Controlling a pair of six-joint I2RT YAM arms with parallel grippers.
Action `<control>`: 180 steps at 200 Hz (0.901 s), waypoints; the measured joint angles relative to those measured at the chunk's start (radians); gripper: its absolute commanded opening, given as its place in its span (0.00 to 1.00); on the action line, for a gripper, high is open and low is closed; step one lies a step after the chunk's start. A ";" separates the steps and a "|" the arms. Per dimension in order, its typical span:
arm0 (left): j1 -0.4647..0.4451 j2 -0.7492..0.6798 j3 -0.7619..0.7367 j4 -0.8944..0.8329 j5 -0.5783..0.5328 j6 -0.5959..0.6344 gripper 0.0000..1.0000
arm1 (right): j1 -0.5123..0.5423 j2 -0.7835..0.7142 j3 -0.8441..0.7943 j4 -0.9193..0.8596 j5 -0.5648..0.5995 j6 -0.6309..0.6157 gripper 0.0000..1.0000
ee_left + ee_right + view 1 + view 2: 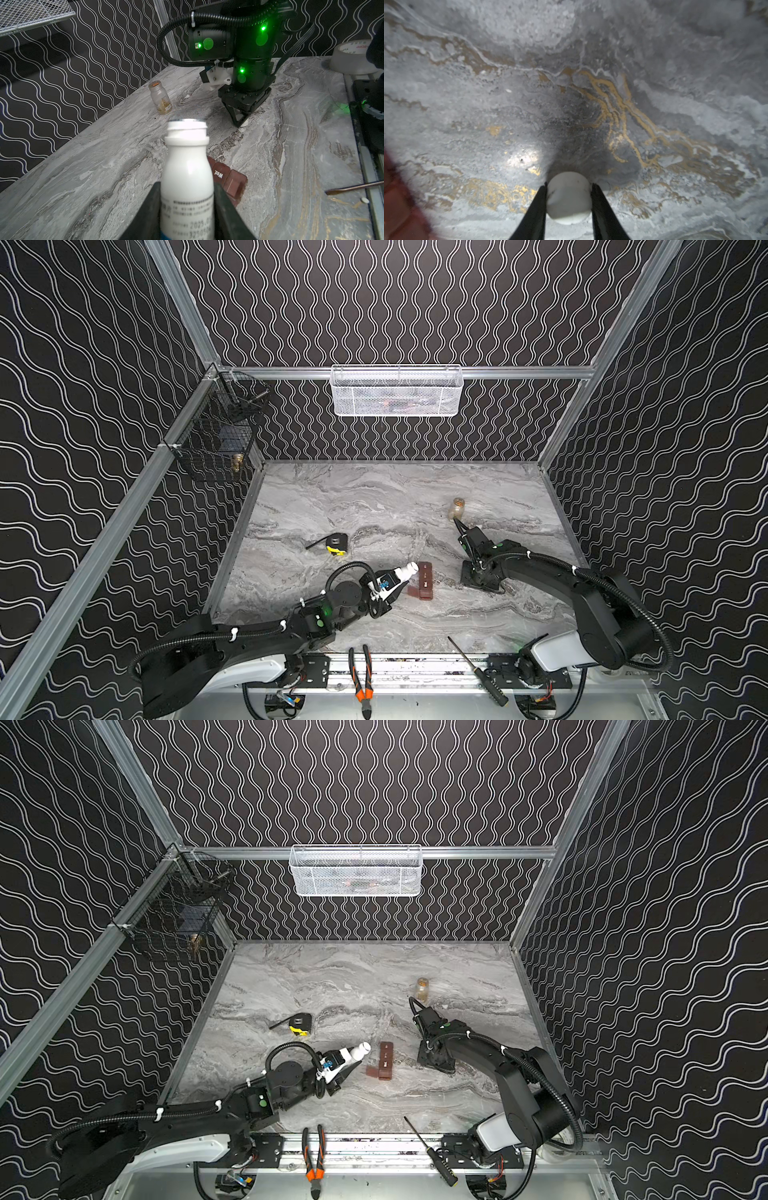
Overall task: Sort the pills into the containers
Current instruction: 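Lift the cap off with the right gripper and carry it away from the bottle, then set the cap down with the right gripper while the left moves the bottle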
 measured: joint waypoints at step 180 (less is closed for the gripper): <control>-0.039 -0.076 0.216 -0.413 0.008 -0.111 0.00 | -0.015 -0.178 0.174 -0.106 -0.018 0.001 0.63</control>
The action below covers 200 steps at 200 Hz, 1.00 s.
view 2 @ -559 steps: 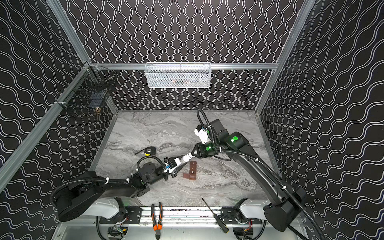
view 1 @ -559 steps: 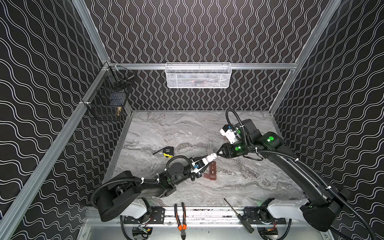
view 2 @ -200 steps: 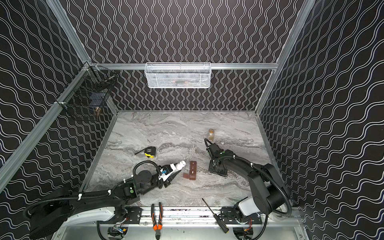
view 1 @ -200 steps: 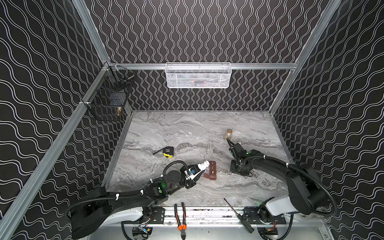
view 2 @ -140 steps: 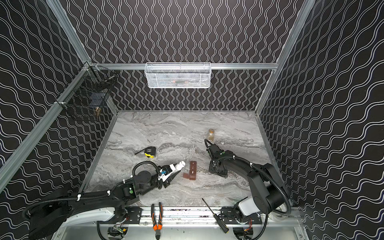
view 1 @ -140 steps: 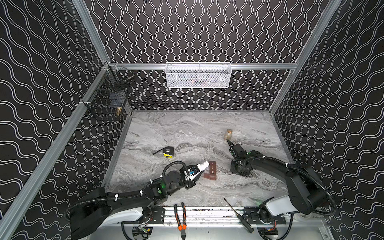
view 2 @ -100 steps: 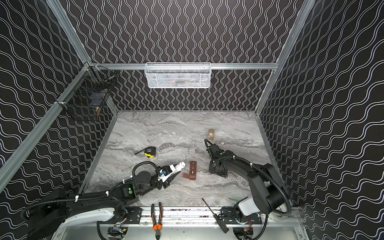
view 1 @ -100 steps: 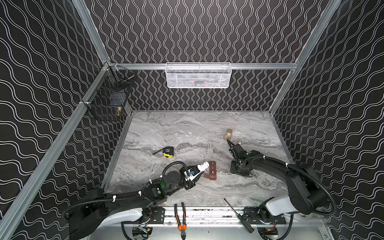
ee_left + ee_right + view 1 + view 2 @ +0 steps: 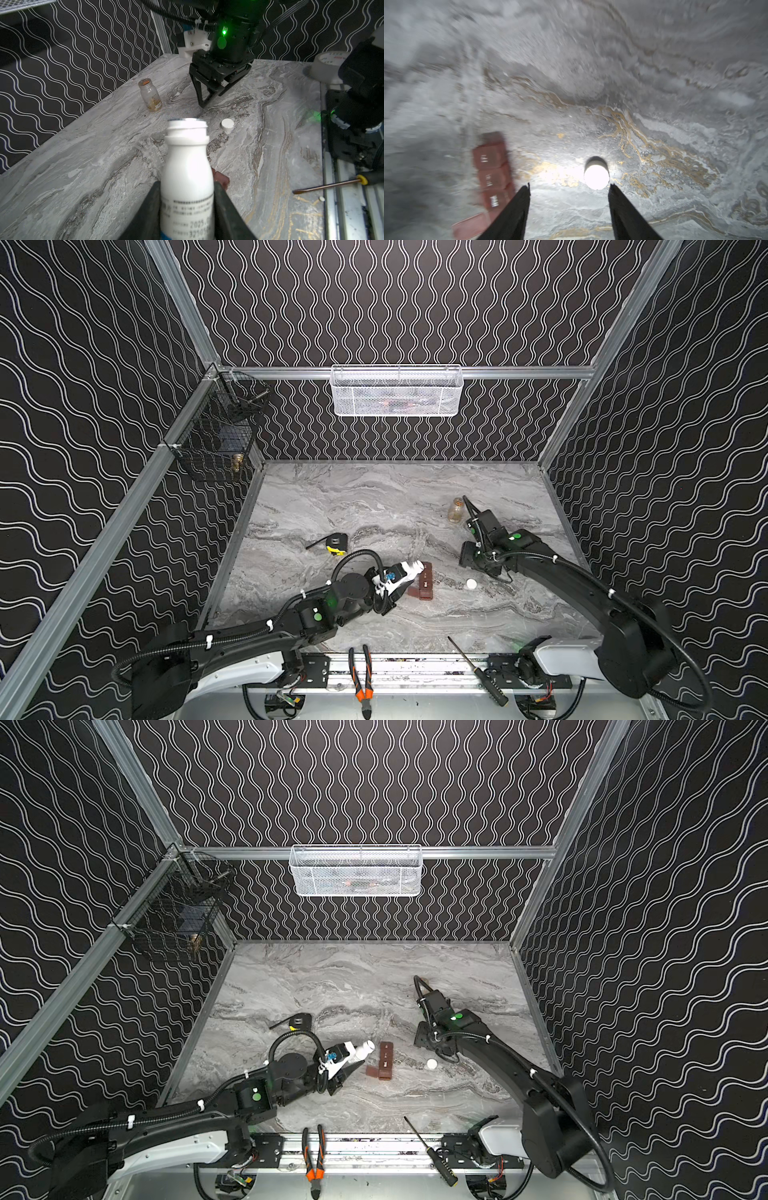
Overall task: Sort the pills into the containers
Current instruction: 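Set the cap down with the right gripper while the left moves the bottle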
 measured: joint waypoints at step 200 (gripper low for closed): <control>-0.048 0.459 0.259 -0.361 0.122 -0.233 0.00 | -0.193 -0.152 -0.158 0.069 -0.248 -0.062 0.63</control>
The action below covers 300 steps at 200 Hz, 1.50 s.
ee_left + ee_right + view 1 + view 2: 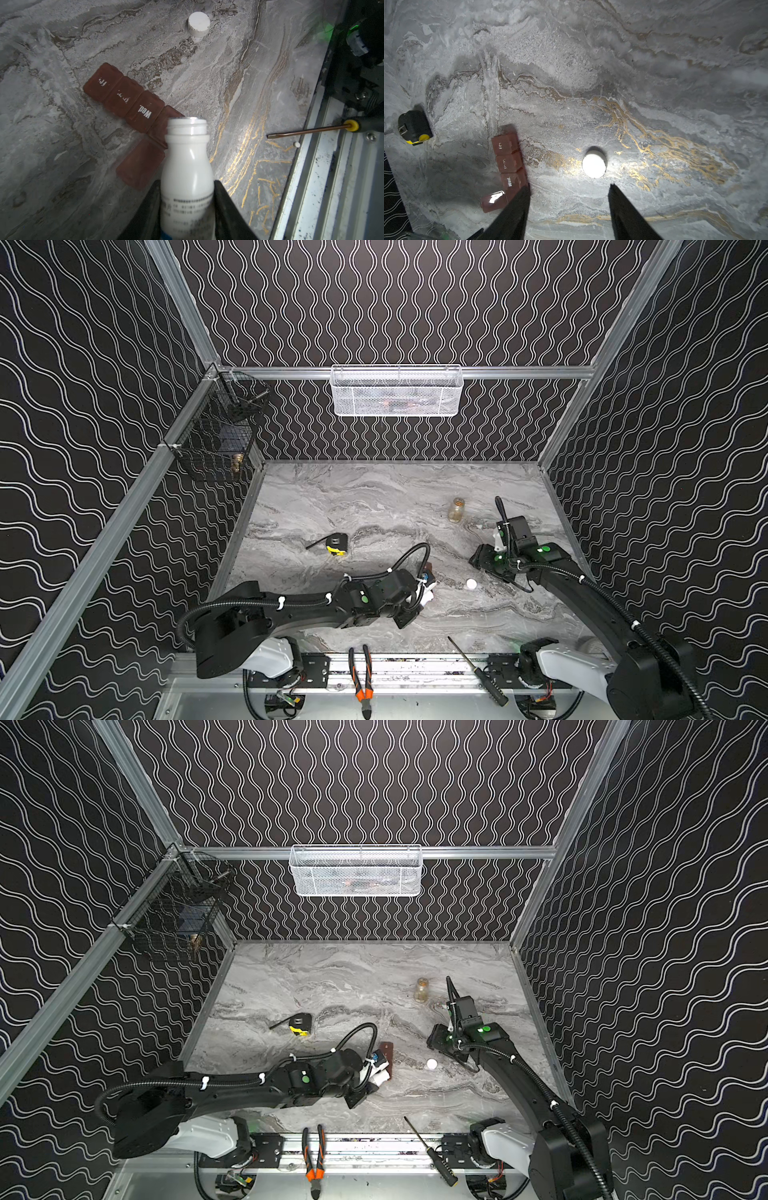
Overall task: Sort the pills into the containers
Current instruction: 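Set the cap down with the right gripper while the left moves the bottle, then tilt the open bottle with the left gripper to pour pills into the open compartment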
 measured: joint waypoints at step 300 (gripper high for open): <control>0.081 0.204 0.342 -0.473 0.033 0.030 0.00 | -0.020 0.040 -0.054 0.096 -0.078 -0.013 0.64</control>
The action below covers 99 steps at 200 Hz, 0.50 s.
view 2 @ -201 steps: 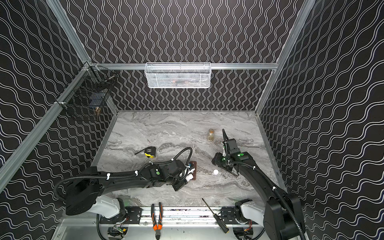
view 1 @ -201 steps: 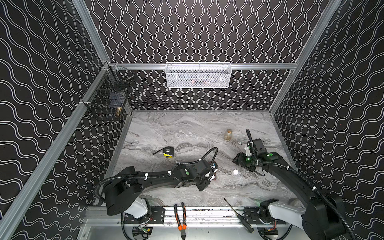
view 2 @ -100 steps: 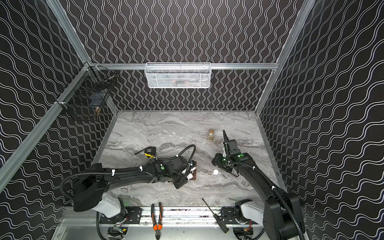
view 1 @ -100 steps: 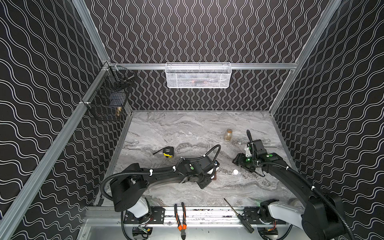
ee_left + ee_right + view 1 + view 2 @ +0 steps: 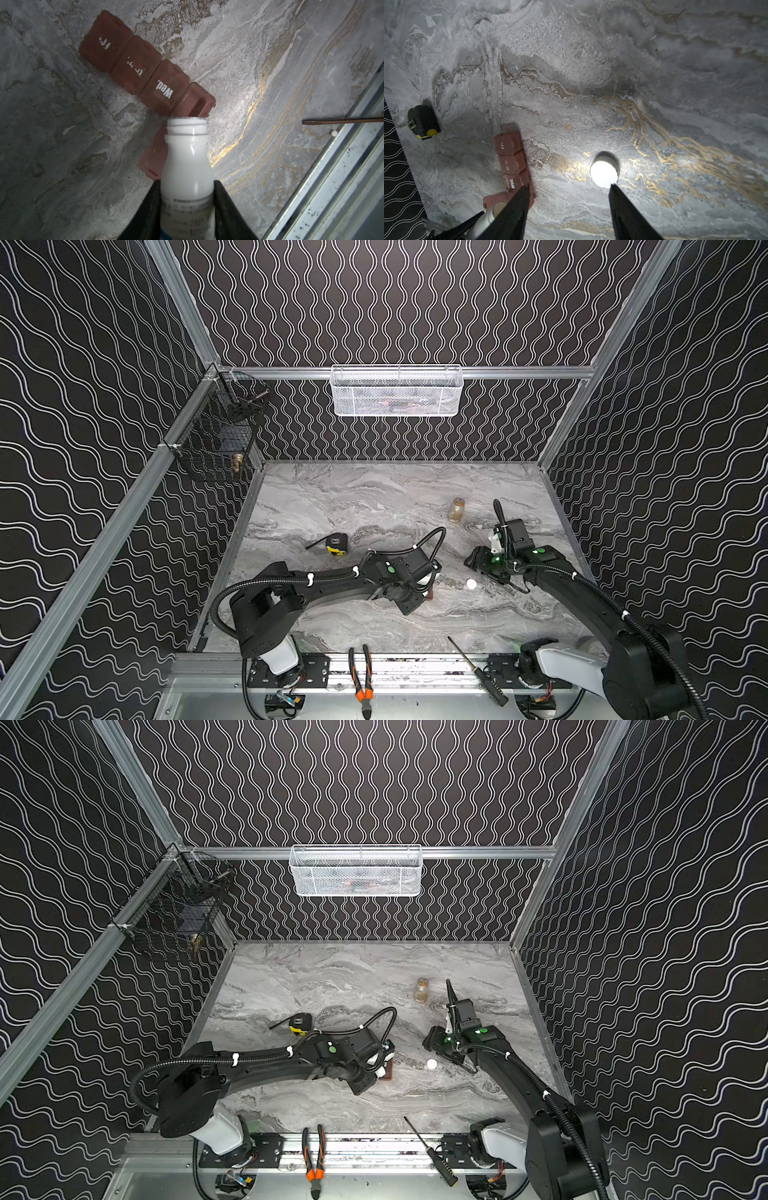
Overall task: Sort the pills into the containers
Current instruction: 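Tilt the open bottle with the left gripper to pour pills into the open compartment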
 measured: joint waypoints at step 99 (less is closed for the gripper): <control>0.007 0.053 0.059 -0.068 0.016 0.013 0.00 | -0.003 0.007 -0.005 0.006 -0.004 -0.002 0.64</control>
